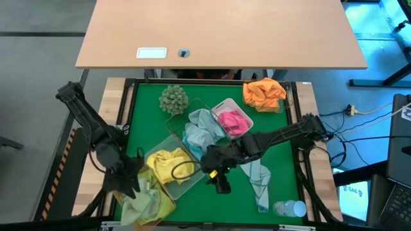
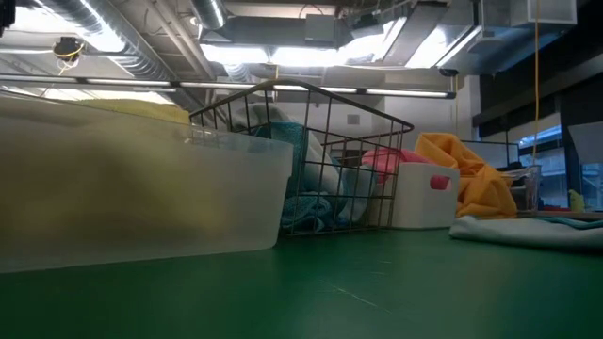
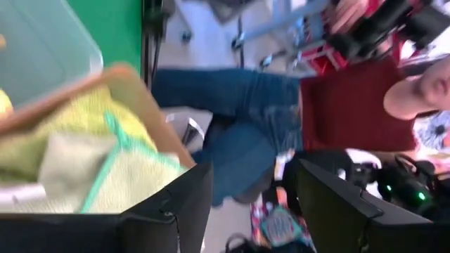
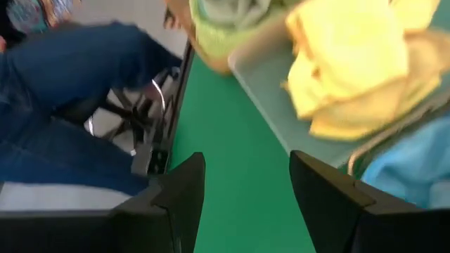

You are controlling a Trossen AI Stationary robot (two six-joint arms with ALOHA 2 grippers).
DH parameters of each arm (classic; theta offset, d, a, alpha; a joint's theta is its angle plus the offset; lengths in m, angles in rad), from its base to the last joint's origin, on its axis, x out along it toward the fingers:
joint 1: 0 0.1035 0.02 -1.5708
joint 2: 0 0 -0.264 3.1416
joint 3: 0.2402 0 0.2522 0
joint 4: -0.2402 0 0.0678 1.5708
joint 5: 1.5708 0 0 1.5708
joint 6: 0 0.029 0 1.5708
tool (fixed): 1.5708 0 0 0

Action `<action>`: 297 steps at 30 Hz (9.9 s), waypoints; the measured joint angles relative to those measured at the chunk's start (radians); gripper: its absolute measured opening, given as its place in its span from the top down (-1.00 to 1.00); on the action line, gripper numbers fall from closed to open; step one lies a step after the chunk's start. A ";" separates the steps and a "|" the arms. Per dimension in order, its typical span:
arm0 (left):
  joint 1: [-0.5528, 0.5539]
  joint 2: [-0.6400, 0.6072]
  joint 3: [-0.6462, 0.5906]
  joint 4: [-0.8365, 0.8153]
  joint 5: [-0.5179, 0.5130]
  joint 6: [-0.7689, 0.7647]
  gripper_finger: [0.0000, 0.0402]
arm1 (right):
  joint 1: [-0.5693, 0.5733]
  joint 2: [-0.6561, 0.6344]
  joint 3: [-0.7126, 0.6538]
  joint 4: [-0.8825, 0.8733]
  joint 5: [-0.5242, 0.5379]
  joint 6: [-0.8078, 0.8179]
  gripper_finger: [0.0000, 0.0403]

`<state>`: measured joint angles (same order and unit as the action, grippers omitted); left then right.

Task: Sort microfiber towel by color & place in baskets
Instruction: Put the blue towel into the black bin, then return to Home Position

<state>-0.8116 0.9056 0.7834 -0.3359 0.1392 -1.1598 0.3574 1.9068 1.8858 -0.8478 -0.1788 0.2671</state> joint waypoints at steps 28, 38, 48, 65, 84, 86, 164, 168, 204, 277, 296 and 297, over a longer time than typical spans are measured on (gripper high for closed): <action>0.166 -0.584 -0.131 -0.190 -0.701 0.747 0.03 | 0.126 0.001 -0.016 -0.612 0.242 0.235 -0.03; 0.244 -0.651 -0.258 -0.149 -0.829 0.905 0.03 | 0.103 -0.045 -0.201 -0.621 0.224 0.241 -0.03; 0.340 -0.706 -0.399 0.050 -0.829 1.080 0.03 | 0.053 -0.295 -0.656 -0.211 0.058 0.336 -0.03; 0.620 -0.784 -0.601 0.259 -0.516 1.214 0.03 | 0.138 -0.356 -0.813 -0.107 0.055 0.365 -0.03; 0.944 -0.783 -0.776 0.453 -0.117 1.168 0.03 | 0.141 -0.348 -0.814 -0.106 -0.007 0.301 -0.03; 0.961 -0.783 -0.776 0.454 -0.104 1.168 0.03 | 0.141 -0.337 -0.814 -0.105 -0.019 0.277 -0.03; 0.990 -0.783 -0.776 0.450 -0.052 1.171 0.03 | -0.497 -0.151 -0.166 -0.062 0.171 -0.616 0.70; 0.990 -0.783 -0.776 0.450 -0.052 1.171 0.03 | -0.496 -0.153 -0.168 -0.048 0.178 -0.620 0.61; 0.990 -0.783 -0.776 0.450 -0.052 1.171 0.03 | -0.495 -0.299 0.285 -0.476 0.041 -0.706 -0.02; 0.990 -0.782 -0.776 0.449 -0.078 1.170 0.03 | -0.496 -1.892 -1.878 0.892 0.032 -0.167 -0.02; 0.990 -0.782 -0.776 0.449 -0.078 1.171 0.03 | -0.496 -1.856 -1.878 0.887 0.055 -0.167 -0.02; 0.990 -0.782 -0.776 0.449 -0.078 1.171 0.03 | -0.496 -1.856 -1.878 0.887 0.055 -0.167 -0.02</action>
<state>0.1783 0.1234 0.0071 0.1135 0.0608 0.0108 -0.1383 0.0505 0.0074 0.0387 -0.1242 0.1004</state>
